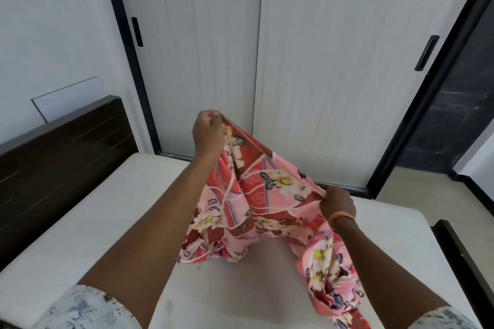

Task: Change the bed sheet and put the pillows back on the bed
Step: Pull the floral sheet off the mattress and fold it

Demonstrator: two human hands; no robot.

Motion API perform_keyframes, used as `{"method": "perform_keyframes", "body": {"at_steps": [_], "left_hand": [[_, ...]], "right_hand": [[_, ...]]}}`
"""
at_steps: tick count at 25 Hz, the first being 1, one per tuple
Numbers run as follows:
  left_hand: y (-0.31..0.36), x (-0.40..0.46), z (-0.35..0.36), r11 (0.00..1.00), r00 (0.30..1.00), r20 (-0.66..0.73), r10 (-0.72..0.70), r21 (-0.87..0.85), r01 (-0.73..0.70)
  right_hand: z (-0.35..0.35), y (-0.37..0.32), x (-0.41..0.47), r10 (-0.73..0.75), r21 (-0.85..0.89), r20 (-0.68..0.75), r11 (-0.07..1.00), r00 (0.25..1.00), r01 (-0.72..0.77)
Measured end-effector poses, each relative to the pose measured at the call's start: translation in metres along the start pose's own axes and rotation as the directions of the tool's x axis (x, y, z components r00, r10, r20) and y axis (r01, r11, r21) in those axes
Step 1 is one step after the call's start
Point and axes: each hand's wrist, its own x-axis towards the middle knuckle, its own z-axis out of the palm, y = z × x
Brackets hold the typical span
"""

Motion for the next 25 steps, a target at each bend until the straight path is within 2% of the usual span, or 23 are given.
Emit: {"method": "perform_keyframes", "body": {"at_steps": [3,5,7,8,10,11,12,15,18,21,23,25], "left_hand": [[-0.016,0.007,-0.004,0.99,0.991,-0.083,-0.105,0.085,0.112],[-0.023,-0.001,0.001,0.962,0.994,-0.022,-0.103,0.252,0.105],[-0.029,-0.021,0.011,0.937,0.987,0.158,-0.038,0.349,-0.02],[-0.031,-0.034,0.019,0.94,0.955,0.296,0.006,0.324,-0.106],[-0.025,-0.061,0.036,0.95,0.844,0.529,0.088,0.209,-0.23],[-0.021,-0.069,0.045,0.947,0.802,0.581,0.142,0.155,-0.28],[-0.019,-0.073,0.053,0.931,0.784,0.583,0.211,0.124,-0.343],[-0.011,-0.066,0.058,0.902,0.83,0.462,0.313,0.128,-0.412],[-0.009,-0.055,0.047,0.912,0.848,0.436,0.302,0.128,-0.391],[-0.004,-0.047,0.039,0.95,0.907,0.328,0.266,0.069,-0.303],[-0.001,-0.038,0.036,0.958,0.94,0.233,0.248,0.083,-0.274],[0.001,-0.03,0.032,0.96,0.956,0.192,0.223,0.128,-0.25]], "right_hand": [[-0.015,-0.002,0.013,0.0,0.211,-0.037,0.977,0.999,0.007],[-0.034,-0.023,0.015,-0.083,0.419,-0.046,0.903,0.995,0.095],[-0.056,-0.054,0.008,-0.203,0.567,-0.054,0.8,0.978,0.197],[-0.066,-0.071,0.004,-0.266,0.603,-0.057,0.759,0.962,0.245],[-0.085,-0.099,-0.003,-0.424,0.589,-0.044,0.72,0.905,0.366],[-0.091,-0.108,-0.005,-0.493,0.547,-0.034,0.719,0.869,0.429],[-0.096,-0.114,-0.006,-0.552,0.493,-0.032,0.717,0.833,0.493],[-0.097,-0.103,-0.001,-0.64,0.305,-0.11,0.707,0.761,0.638],[-0.082,-0.068,0.008,-0.604,0.244,-0.127,0.75,0.787,0.615],[-0.051,-0.038,0.008,-0.567,0.214,-0.037,0.8,0.823,0.561],[-0.034,-0.024,0.0,-0.483,0.382,0.021,0.813,0.876,0.439],[-0.026,-0.018,-0.011,-0.365,0.648,0.118,0.733,0.923,0.207]]}}
